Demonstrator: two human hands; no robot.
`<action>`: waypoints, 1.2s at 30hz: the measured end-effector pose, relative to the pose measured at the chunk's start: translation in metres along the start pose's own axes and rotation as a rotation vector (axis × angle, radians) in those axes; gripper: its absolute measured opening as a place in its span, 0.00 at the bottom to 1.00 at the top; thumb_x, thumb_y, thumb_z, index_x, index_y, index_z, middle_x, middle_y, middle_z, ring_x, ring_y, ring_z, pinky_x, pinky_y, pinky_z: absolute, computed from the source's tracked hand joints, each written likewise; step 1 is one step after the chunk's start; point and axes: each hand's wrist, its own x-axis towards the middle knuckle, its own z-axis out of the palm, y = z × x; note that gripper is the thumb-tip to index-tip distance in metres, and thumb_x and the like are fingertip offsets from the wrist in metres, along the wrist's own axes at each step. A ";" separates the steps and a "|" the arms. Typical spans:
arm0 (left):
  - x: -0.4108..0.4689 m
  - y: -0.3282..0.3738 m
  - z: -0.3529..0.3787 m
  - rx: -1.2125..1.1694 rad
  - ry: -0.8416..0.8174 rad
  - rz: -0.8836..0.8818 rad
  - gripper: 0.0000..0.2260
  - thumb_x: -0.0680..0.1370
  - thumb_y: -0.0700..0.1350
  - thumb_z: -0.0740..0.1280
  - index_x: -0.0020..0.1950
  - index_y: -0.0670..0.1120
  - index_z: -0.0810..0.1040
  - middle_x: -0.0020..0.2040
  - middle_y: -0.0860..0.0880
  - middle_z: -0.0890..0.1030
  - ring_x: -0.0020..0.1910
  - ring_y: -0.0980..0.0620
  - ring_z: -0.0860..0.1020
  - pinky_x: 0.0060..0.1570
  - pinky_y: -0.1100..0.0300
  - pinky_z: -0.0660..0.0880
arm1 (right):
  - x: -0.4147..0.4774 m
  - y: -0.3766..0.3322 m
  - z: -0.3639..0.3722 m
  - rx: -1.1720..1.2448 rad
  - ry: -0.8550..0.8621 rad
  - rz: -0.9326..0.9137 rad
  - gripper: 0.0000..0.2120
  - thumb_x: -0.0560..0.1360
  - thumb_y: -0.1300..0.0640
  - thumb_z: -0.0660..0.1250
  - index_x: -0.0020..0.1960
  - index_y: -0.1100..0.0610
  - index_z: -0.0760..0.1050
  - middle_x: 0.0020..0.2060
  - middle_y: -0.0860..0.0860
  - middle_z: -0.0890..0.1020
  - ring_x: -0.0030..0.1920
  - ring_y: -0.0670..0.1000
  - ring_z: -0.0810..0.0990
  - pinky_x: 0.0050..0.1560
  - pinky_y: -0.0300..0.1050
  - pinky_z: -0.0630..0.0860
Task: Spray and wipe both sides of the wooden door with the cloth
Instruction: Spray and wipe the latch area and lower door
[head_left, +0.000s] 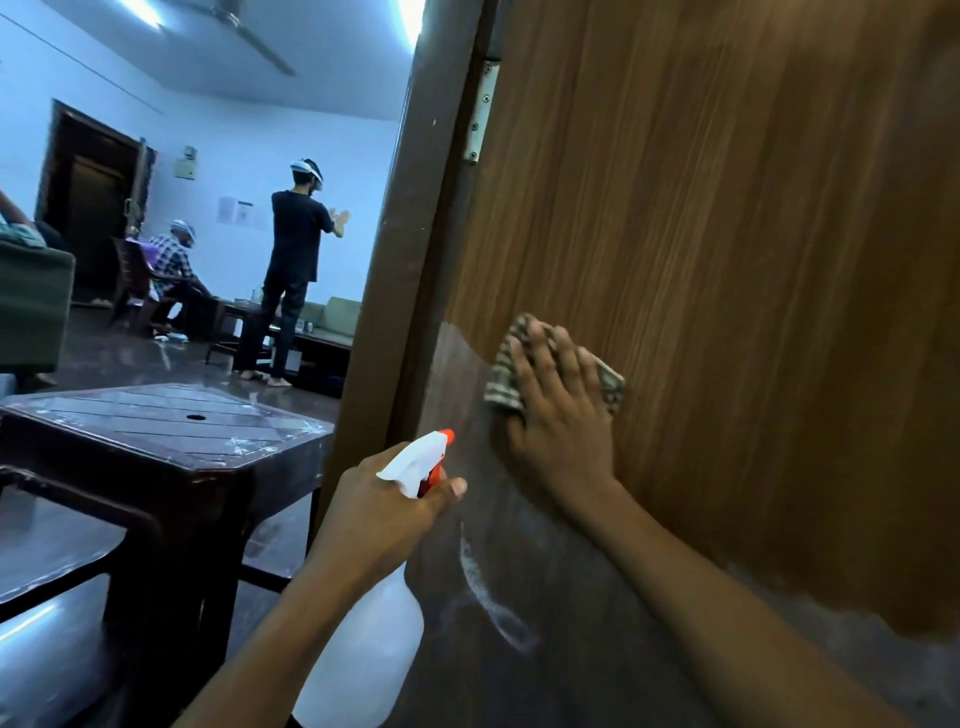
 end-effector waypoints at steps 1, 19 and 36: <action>0.001 -0.002 -0.001 -0.008 -0.005 0.006 0.22 0.72 0.54 0.69 0.66 0.54 0.73 0.60 0.50 0.80 0.56 0.46 0.79 0.60 0.51 0.75 | 0.016 -0.015 0.004 0.009 -0.012 -0.049 0.34 0.74 0.46 0.59 0.79 0.54 0.58 0.79 0.53 0.56 0.79 0.57 0.52 0.77 0.57 0.52; 0.013 -0.036 -0.021 -0.055 0.006 0.045 0.23 0.71 0.53 0.72 0.65 0.59 0.73 0.50 0.55 0.81 0.50 0.53 0.80 0.55 0.50 0.78 | 0.061 -0.072 0.018 0.014 -0.098 -0.228 0.33 0.76 0.45 0.59 0.78 0.54 0.58 0.79 0.54 0.57 0.79 0.57 0.51 0.77 0.56 0.50; -0.020 -0.100 0.030 0.170 -0.170 0.007 0.24 0.73 0.56 0.68 0.68 0.60 0.68 0.68 0.58 0.71 0.66 0.55 0.72 0.61 0.64 0.69 | -0.136 0.018 0.006 -0.026 -0.022 0.205 0.34 0.73 0.46 0.60 0.78 0.55 0.61 0.78 0.55 0.58 0.78 0.60 0.54 0.75 0.62 0.55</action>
